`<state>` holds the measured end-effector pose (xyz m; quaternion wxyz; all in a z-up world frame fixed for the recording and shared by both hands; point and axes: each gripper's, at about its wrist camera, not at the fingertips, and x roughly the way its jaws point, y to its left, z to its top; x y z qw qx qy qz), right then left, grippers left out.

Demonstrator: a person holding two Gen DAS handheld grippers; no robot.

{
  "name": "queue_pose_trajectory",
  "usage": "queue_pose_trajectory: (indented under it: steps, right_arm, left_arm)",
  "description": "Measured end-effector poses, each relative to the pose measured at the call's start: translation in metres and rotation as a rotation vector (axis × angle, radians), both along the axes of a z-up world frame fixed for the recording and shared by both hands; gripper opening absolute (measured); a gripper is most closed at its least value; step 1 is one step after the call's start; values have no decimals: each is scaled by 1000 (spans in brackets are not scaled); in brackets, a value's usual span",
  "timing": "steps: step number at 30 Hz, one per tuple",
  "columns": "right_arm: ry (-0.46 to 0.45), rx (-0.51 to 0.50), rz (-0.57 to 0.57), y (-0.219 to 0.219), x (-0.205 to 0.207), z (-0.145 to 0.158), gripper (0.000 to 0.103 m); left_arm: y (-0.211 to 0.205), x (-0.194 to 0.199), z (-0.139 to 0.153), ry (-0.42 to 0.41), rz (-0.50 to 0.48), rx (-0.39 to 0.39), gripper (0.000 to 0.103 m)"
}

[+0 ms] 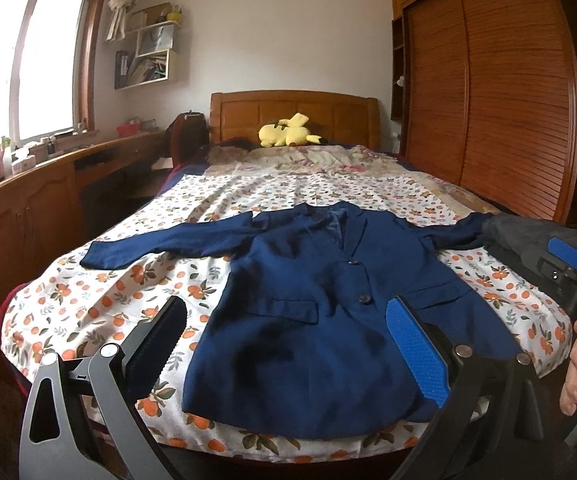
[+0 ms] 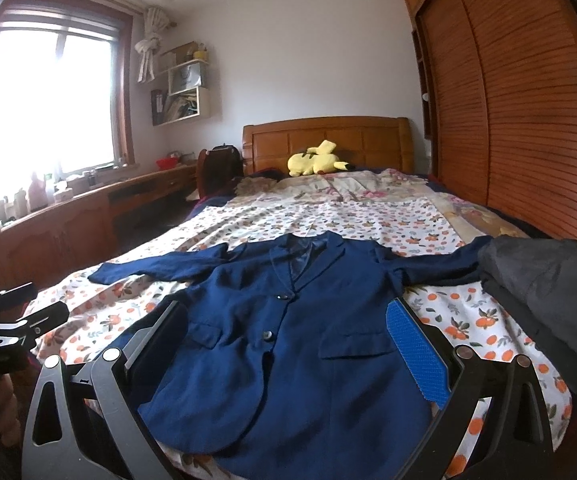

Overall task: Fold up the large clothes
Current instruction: 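Grasp the navy jacket sleeve with the left tool and lift it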

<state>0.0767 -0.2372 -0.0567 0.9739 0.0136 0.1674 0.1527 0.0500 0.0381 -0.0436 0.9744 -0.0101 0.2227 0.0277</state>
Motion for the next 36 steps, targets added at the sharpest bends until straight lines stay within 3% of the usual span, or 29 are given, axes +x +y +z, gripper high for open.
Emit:
queue_pose_trajectory:
  steps: [19, 28, 36]
  right_arm:
    - [53, -23, 142, 42, 95, -42, 96]
    - [71, -62, 287, 94, 144, -51, 96]
    - [69, -63, 315, 139, 189, -60, 96]
  left_arm:
    - [77, 73, -46, 137, 152, 19, 101]
    - [114, 107, -62, 190, 234, 26, 101]
    - [152, 149, -73, 223, 228, 14, 101]
